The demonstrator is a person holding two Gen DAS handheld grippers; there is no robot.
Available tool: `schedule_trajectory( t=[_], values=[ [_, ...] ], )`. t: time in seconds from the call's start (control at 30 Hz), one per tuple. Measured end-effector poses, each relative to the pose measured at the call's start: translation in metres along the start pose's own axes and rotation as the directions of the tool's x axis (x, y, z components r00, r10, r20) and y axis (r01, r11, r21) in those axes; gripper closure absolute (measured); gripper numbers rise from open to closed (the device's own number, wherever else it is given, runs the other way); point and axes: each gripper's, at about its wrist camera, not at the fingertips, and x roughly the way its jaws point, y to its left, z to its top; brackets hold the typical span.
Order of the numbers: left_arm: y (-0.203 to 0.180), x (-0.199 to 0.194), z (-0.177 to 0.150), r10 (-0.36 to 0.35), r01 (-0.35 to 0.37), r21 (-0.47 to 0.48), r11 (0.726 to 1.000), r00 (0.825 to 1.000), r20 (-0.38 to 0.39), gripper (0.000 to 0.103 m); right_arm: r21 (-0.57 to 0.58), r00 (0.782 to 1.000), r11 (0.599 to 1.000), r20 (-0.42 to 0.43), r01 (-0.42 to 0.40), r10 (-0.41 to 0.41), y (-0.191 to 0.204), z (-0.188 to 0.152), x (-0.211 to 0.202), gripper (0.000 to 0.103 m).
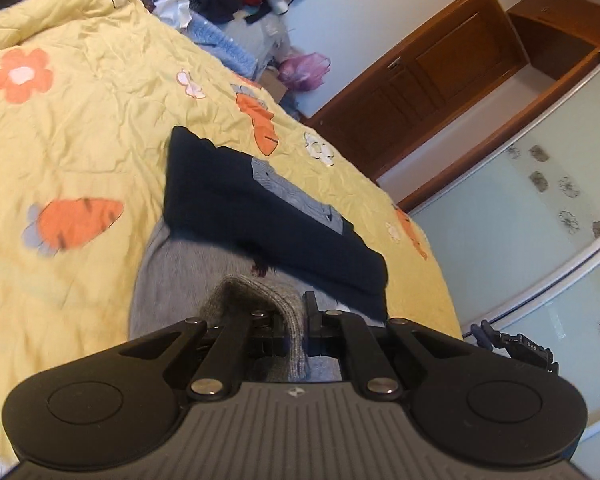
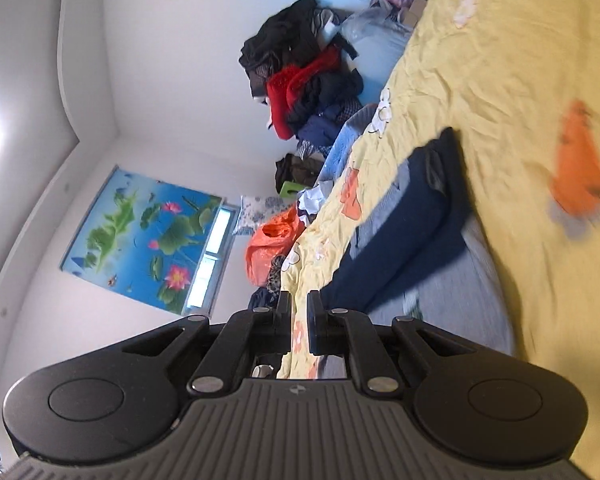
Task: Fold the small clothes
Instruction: 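Lift the hem and fold it over onto the navy collar band with both tools, then open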
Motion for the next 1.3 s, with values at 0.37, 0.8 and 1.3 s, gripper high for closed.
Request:
schedule_trajectory(
  t=[0.37,0.8,1.3],
  values=[
    [0.007,0.007,-0.014,0.004,-0.003,0.025,1.0,0.999,-0.049,0.097,-0.385,0.848,0.901,-0.394,0.199,-0.355,-0.014,-0.054,0.073,0.037],
    [0.011,0.004,-0.011,0.028,-0.027,0.02,0.999,0.999,-0.041,0.097,-0.678,0.729,0.726,-0.442,0.111,-0.523,0.011,-0.085,0.112,0.092],
    [0.018,0.104,0.135,0.147,-0.153,0.057,0.987,0.983,0.108,0.097,-0.354,0.941,0.872,0.104,0.337,-0.321,-0.01,0.122,0.112,0.093]
  ],
)
